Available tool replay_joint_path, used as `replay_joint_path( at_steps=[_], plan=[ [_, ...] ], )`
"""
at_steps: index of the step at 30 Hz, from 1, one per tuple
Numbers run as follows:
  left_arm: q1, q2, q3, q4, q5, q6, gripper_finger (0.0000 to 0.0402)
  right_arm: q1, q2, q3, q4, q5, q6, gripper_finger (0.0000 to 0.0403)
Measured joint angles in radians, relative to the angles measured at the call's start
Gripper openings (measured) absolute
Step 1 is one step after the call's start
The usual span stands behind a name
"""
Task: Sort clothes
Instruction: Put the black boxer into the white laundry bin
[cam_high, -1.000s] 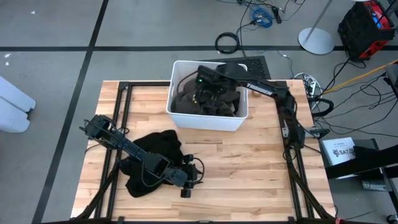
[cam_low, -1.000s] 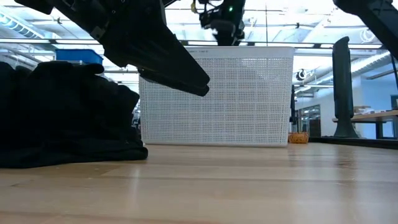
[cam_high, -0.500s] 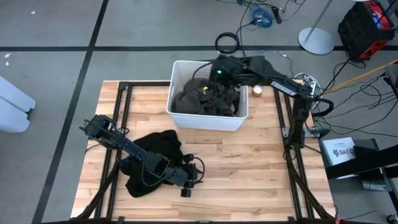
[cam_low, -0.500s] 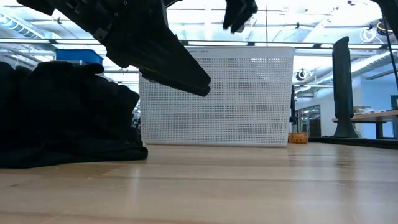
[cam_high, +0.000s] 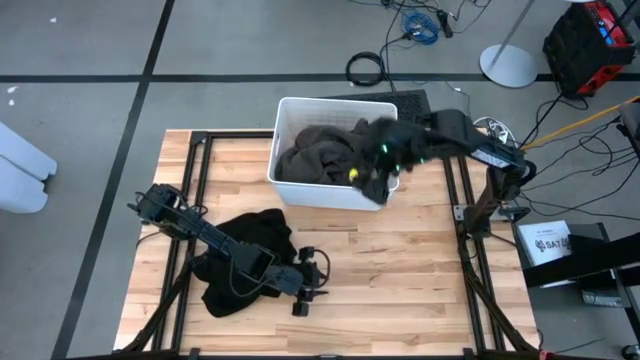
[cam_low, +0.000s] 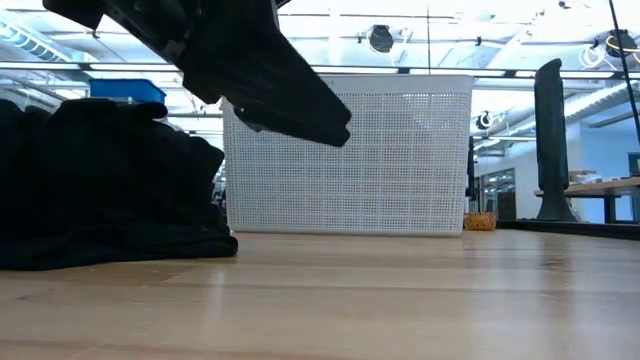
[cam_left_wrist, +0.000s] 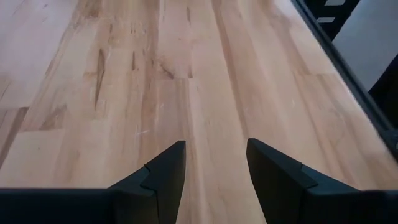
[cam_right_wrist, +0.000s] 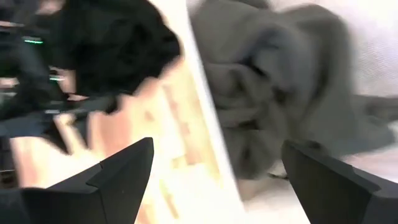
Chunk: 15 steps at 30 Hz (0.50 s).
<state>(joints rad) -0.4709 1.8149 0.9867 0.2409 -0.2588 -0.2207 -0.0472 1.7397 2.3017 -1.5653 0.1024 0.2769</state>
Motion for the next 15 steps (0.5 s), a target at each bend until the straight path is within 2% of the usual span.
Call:
replay_joint_path(
  at_steps=[3,5,10,13,15],
  plan=[
    [-0.001,0.0,0.0,0.015,0.013,0.0,0.018,0.116,-0.016,-0.031,0.009,0.008,0.07,0.0341],
    [0.0,0.0,0.005,0.015,0.022,-0.005,0.018,0.206,-0.019,-0.06,-0.004,0.069,0.125,0.0341],
    [-0.009,0.0,0.036,0.007,0.023,-0.009,0.018,0.454,-0.034,-0.23,-0.001,0.335,0.306,0.0341],
    [-0.025,-0.008,0.075,-0.037,0.039,-0.01,0.018,0.59,-0.042,-0.41,0.033,0.516,0.494,0.0341],
    [-0.04,-0.016,0.112,-0.079,0.043,-0.01,0.018,0.664,-0.041,-0.556,0.137,0.602,0.591,0.0341]
  ],
)
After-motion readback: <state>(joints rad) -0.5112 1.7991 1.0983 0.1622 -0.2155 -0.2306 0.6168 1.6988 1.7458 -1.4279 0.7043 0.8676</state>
